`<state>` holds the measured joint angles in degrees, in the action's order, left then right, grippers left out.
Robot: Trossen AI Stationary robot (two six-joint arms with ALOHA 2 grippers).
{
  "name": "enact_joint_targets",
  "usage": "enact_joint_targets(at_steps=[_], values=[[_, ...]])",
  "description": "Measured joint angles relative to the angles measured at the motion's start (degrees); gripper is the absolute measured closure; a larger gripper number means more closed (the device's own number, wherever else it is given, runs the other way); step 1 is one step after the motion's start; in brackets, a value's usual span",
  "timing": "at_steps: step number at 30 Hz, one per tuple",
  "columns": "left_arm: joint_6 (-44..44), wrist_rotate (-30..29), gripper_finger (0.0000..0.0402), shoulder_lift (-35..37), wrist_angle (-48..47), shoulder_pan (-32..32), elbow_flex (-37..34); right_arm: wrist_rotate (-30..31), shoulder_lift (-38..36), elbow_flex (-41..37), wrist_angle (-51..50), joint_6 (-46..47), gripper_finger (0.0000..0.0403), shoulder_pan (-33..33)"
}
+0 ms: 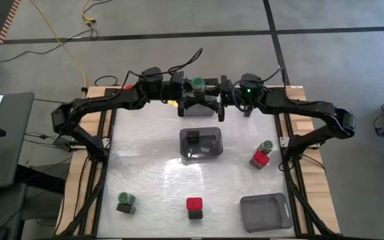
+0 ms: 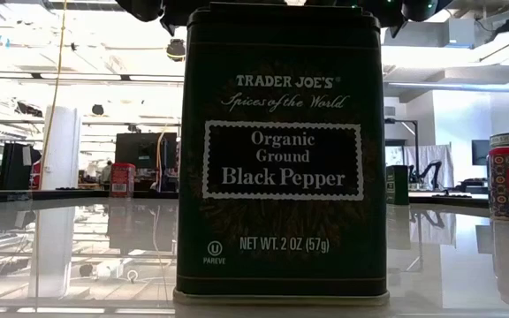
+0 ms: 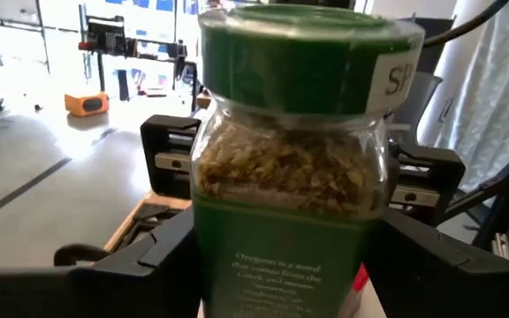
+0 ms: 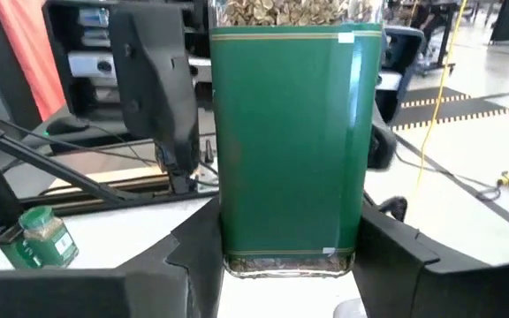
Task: Sort spices by type
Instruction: Put the green seasoning bottle into the top black bin
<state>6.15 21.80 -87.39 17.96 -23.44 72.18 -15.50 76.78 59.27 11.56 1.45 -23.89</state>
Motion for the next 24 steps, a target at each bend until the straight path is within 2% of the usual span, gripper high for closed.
enact_joint_targets(at_steps=[4, 11, 17, 24], values=[[0.7, 0.4, 0.0143, 0.9, -8.7, -1.6, 3.7, 0.1, -1.2, 0.0, -2.8, -0.6, 0.0184, -0.8], [-6.8, 0.6, 0.0144, 1.6, -32.7, -6.2, 15.7, 0.8, -1.8, 0.0, -6.6, -1.3, 0.0183, -1.8], [-10.8, 0.9, 0.0144, 1.1, -43.5, -11.1, 25.2, 0.8, -0.4, 0.0, -12.3, -1.3, 0.0183, -2.6], [-15.6, 6.3, 0.0144, -1.4, -52.3, -12.2, 29.6, 0.7, 2.8, 0.0, -12.4, -1.3, 0.0183, -2.3]])
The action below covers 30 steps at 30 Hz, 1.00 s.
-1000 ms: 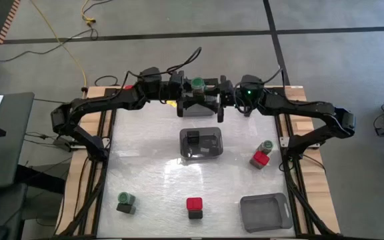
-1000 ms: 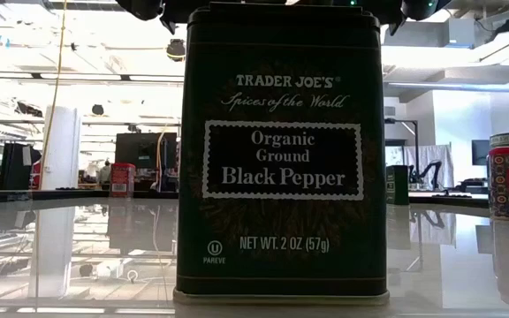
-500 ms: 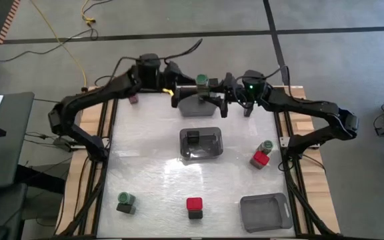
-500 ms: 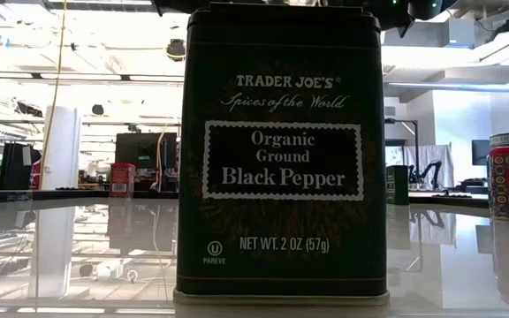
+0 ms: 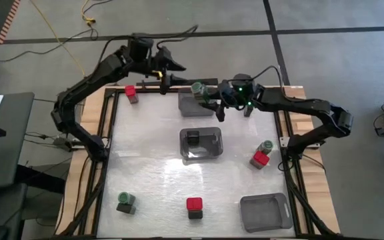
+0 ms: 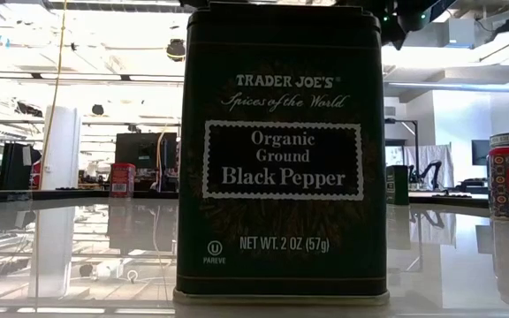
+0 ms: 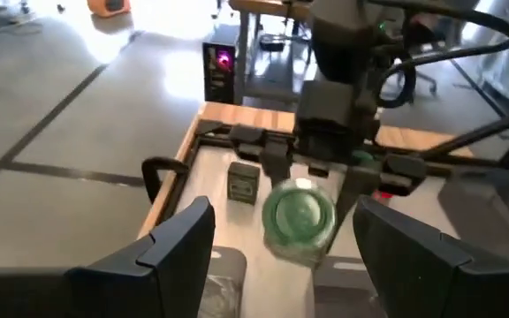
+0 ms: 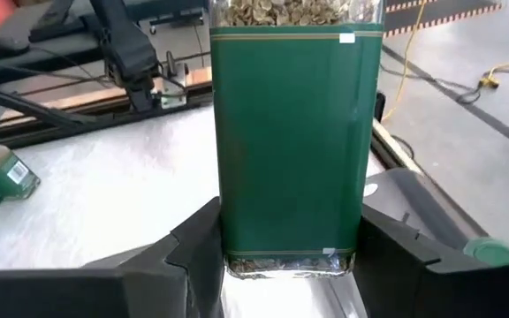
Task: Sort spices by type
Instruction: Put the green seasoning bottle into the top black bin
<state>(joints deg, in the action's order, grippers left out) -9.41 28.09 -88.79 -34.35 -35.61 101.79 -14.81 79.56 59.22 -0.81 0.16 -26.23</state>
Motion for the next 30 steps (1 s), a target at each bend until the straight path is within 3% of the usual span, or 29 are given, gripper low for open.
enact_joint_targets(at_steps=[12, 30], values=[[-9.1, -0.4, 0.0144, -4.3, -9.8, 2.9, 1.8, 0.0, 3.3, 0.0, -0.8, -0.2, 0.0182, 1.3], [-7.0, -3.7, 0.0144, -6.0, -12.5, 9.3, 1.2, 0.2, 3.3, 0.0, -1.3, -3.6, 0.0182, 4.4]])
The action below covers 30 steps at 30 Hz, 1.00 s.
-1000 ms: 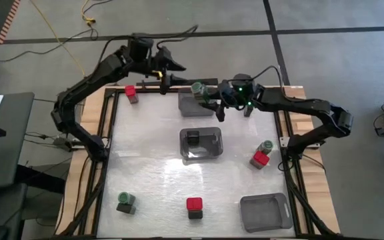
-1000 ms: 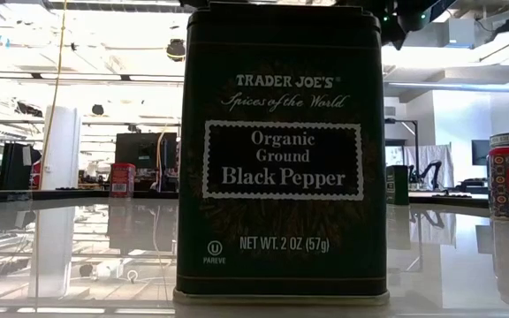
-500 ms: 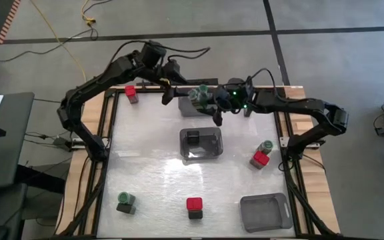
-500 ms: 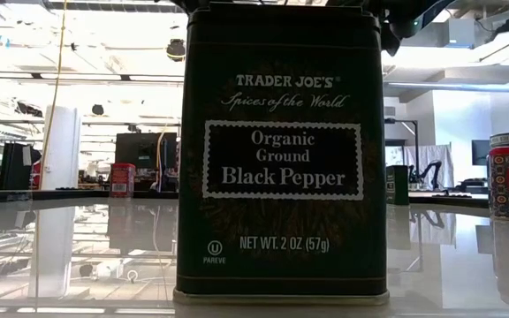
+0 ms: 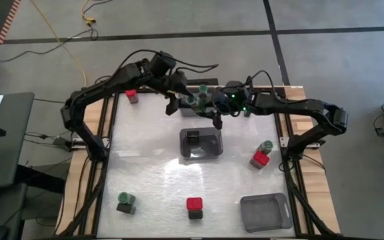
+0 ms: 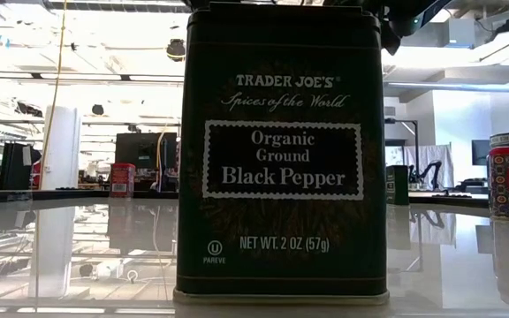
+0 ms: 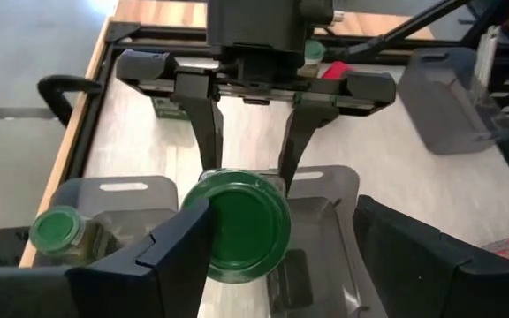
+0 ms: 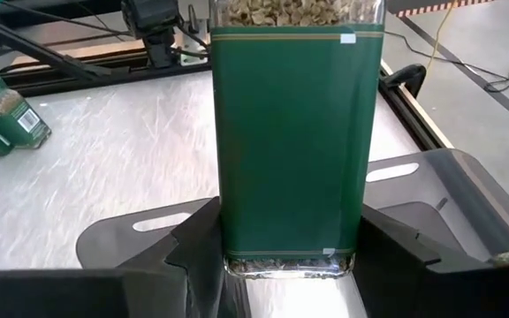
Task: Sort spices by type
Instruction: Put the green seasoning bottle into the top black bin
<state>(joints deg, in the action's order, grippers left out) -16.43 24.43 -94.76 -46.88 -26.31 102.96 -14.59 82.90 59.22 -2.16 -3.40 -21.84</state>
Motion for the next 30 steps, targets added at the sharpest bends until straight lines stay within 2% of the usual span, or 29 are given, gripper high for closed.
enact_joint_targets(at_steps=[12, 30], values=[[1.3, -2.9, 0.0144, -1.0, 0.5, 1.2, 0.2, -0.3, 0.0, 0.0, -3.4, -0.3, 0.0182, 0.6], [2.0, -2.9, 0.0144, -1.0, -1.7, 1.2, -0.9, -0.5, -0.3, 0.1, -1.6, -0.3, 0.0182, 1.2]])
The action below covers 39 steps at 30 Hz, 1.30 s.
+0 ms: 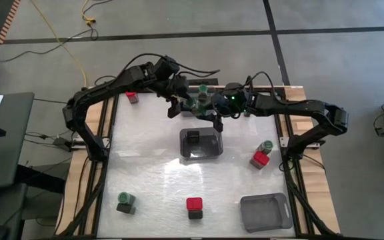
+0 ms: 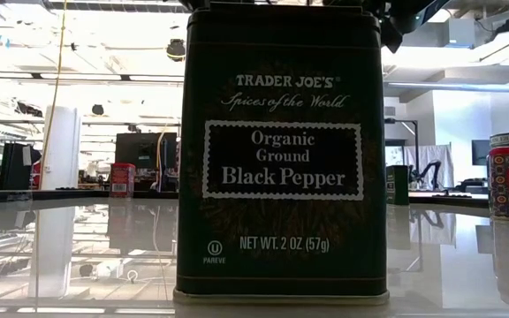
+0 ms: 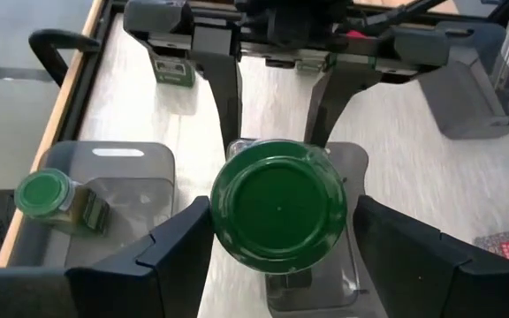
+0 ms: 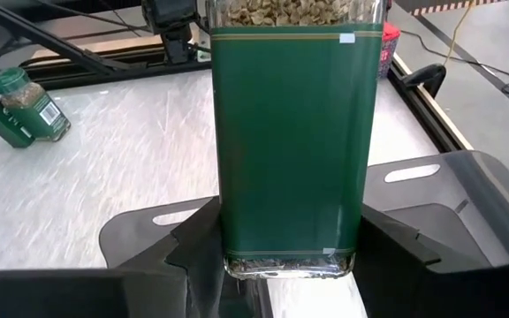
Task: Sort spices by type
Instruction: Put the green seasoning bottle into the top black bin
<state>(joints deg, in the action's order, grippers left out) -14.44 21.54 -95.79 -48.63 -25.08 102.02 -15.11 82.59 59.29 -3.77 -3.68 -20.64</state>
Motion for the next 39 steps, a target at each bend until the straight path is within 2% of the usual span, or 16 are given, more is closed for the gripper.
enact_joint_targets(at_steps=[7, 19, 30, 33, 39], values=[[0.4, 0.0, 0.0144, 0.0, 0.0, 0.4, 0.0, 0.0, 0.0, 0.0, 0.9, -0.1, 0.0182, 0.0], [0.8, -0.4, 0.0144, -4.0, 1.7, 3.2, 0.0, -0.2, 0.0, 0.0, 1.2, -0.9, 0.0182, 0.8], [1.6, -0.4, 0.0145, -3.9, 2.0, 3.2, 0.0, -0.2, 0.0, 0.0, 0.6, -0.5, 0.0182, 0.8], [1.6, -0.4, 0.0159, -3.9, 2.0, 3.1, 0.0, -0.2, 0.0, 0.0, 0.2, -0.5, 0.0182, 0.8], [-0.1, -0.6, 0.0211, -3.9, 1.7, 3.1, 0.0, -0.2, 0.0, 0.0, -0.8, -0.2, 0.0182, 0.8]])
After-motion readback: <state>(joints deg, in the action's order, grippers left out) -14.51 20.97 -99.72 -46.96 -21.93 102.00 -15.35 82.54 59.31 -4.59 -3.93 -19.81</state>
